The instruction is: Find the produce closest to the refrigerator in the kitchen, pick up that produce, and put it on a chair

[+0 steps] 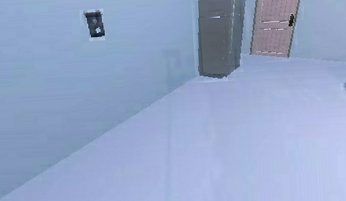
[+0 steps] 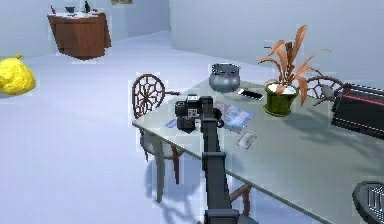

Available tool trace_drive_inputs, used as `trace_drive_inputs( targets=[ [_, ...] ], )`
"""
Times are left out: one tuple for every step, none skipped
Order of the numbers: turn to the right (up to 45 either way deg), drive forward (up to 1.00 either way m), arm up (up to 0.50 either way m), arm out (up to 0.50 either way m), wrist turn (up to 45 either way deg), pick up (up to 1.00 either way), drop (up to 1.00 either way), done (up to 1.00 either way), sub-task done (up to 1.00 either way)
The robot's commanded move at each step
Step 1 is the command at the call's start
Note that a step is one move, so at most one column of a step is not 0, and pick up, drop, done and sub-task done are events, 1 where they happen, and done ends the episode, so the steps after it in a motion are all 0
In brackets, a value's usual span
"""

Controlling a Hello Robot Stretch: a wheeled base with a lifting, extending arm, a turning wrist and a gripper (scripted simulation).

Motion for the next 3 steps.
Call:
trace_drive_inputs(
  targets=[
    [0.0, 0.0, 0.18, 0.0, 0.0, 0.0, 0.0, 0.0, 0.0],
    [0.0, 0.0, 0.0, 0.0, -45.0, 0.0, 0.0, 0.0, 0.0],
    [0.0, 0.0, 0.0, 0.0, -45.0, 0.0, 0.0, 0.0, 0.0]
  ],
)
